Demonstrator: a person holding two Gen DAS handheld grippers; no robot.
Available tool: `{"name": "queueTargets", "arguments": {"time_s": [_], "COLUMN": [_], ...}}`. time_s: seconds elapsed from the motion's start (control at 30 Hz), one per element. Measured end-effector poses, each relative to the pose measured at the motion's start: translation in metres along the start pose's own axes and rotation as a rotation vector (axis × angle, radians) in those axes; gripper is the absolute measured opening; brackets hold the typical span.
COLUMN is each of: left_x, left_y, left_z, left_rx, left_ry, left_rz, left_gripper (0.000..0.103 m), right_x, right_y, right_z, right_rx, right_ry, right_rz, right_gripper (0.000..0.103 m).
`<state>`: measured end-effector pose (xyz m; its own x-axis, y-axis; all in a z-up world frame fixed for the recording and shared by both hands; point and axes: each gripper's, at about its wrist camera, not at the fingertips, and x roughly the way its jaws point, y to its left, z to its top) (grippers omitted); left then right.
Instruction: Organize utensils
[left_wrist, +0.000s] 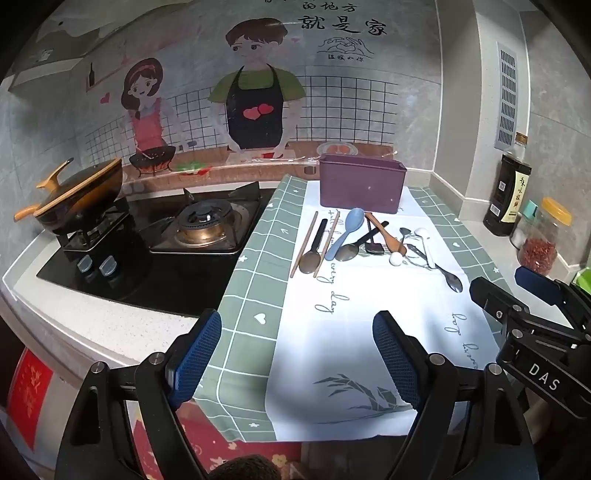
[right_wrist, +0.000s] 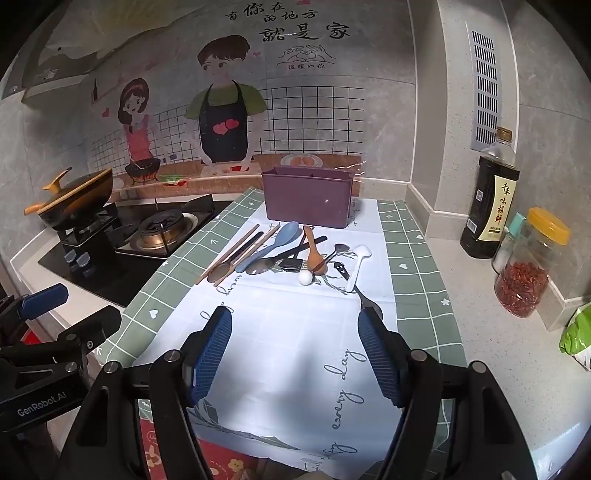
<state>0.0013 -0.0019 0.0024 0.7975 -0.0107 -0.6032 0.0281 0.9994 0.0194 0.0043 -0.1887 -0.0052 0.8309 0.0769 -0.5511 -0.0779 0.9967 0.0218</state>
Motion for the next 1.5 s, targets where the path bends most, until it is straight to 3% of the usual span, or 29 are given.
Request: {"name": "queueTargets", "arguments": {"time_s": [1.5], "left_x": [0.000], "left_y": [-0.025], "left_z": [-0.004], "left_rx": [0.010], "left_ry": [0.003], "left_rz": [-0.002], "left_gripper": [0.084], "right_x": [0.000], "right_y": [-0.005], "right_z": [0.000], "right_rx": [0.000], "right_ry": [-0.001], "right_rz": [-0.002], "right_gripper": [0.068]}}
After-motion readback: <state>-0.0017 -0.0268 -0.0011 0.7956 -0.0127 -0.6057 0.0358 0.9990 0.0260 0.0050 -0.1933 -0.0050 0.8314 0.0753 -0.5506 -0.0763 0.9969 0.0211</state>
